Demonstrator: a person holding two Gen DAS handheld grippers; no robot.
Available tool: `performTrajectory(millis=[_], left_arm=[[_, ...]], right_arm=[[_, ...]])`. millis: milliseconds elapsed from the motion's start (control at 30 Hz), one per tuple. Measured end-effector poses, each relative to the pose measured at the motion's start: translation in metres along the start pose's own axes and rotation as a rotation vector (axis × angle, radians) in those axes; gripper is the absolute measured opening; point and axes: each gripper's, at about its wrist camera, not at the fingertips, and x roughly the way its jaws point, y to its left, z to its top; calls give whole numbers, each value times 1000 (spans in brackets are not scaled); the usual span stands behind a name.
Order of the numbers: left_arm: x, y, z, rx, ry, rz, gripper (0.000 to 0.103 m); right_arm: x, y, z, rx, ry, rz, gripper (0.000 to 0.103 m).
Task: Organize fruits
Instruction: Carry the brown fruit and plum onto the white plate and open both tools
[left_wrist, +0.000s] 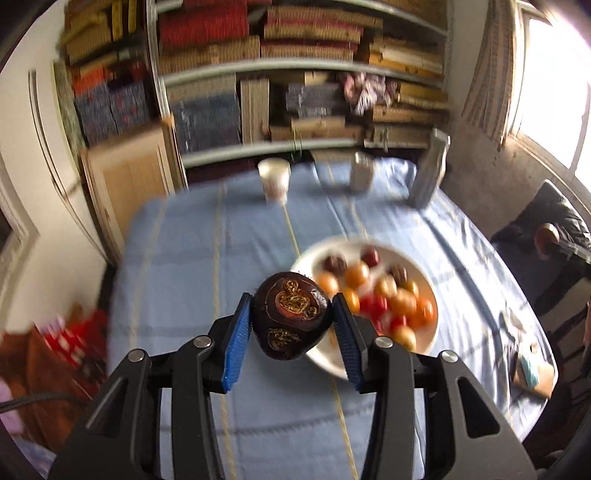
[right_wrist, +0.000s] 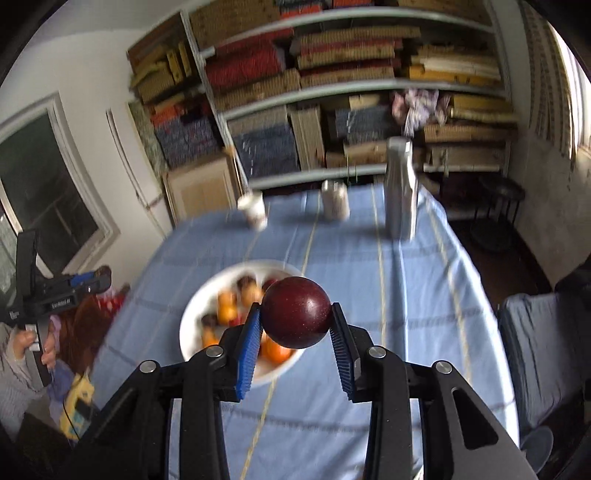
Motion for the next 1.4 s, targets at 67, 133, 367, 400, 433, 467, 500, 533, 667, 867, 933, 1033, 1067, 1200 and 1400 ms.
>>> performTrajectory(millis=[67, 133, 367, 400, 433, 467, 500, 533, 667, 867, 933, 1033, 1067, 1200, 1400], left_arm=[[-13, 1, 22, 9, -41, 6, 43], [-23, 0, 44, 18, -82, 13, 43], [-10, -13, 75, 10, -98, -10, 43], [-3, -15, 73, 7, -87, -16, 43], [8, -17, 72, 3, -69, -25, 43], [23, -18, 70, -4, -43, -36, 43], [36, -18, 69, -8, -20, -44, 43], [46, -19, 66, -10, -3, -49, 43], [98, -20, 56, -10, 58, -77, 43], [160, -20, 47, 10, 113, -99, 43], [178, -19, 43, 9, 130, -95, 43], [197, -16, 35, -11, 154, -98, 43], [203, -14, 30, -19, 164, -99, 43], [212, -7, 15, -47, 181, -98, 43], [209, 4, -15, -113, 209, -78, 43]], right_arm=[[-5, -1, 29, -6, -58, 12, 37], [-9, 3, 55, -21, -109, 31, 37], [21, 28, 87, -72, -131, 120, 37], [32, 34, 84, -75, -108, 139, 37], [39, 40, 79, -78, -87, 154, 37], [52, 47, 70, -82, -56, 172, 37], [59, 54, 65, -84, -34, 184, 37], [71, 62, 55, -92, -1, 198, 37], [108, 94, 11, -131, 113, 220, 37], [160, 132, -47, -184, 265, 233, 37], [175, 140, -59, -199, 287, 226, 37], [191, 134, -63, -177, 305, 204, 37], [195, 131, -63, -174, 304, 192, 37], [211, 116, -59, -166, 302, 144, 37], [221, 77, -55, -145, 290, 71, 37]])
